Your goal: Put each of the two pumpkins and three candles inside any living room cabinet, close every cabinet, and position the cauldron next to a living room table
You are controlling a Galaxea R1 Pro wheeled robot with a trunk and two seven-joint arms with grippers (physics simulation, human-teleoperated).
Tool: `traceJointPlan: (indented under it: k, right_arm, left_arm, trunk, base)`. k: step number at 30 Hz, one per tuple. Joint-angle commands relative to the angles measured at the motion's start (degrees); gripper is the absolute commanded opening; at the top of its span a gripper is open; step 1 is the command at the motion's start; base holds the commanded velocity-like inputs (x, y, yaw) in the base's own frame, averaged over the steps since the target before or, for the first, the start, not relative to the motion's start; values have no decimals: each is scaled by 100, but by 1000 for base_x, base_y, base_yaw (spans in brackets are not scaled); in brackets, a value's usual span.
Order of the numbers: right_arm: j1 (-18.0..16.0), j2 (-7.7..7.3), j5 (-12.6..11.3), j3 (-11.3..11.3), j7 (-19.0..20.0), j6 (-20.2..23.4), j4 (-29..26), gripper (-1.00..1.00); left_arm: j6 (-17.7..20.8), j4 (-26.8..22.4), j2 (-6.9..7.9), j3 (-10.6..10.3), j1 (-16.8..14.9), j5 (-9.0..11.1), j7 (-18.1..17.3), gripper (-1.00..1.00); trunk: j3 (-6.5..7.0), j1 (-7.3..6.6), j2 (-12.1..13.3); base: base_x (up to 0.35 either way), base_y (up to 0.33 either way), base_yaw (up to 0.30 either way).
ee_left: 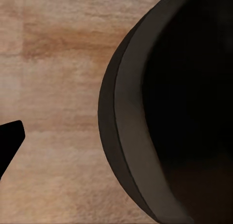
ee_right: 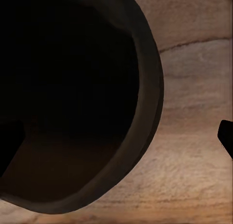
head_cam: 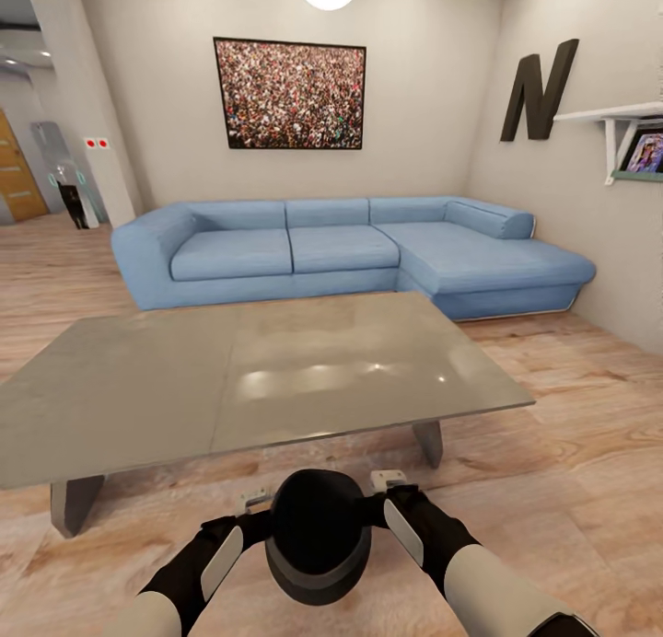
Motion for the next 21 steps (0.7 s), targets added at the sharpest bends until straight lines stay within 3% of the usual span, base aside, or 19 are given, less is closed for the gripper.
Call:
traceJointPlan:
  k: [1, 21]
  right_arm:
    - [-3, -2, -47, 38, -35, 24, -8, 100]
    - [-3, 9, -52, 32, -42, 70, -14, 100]
  left_arm:
    - [18, -12, 6, -35, -1, 59, 54, 100]
    - [18, -12, 0, -33, -1, 61, 63, 100]
  trunk:
    - [17, -3, 0]
    - [460, -55, 26]
  base:
    - [-3, 0, 0]
    - [-50, 9, 0]
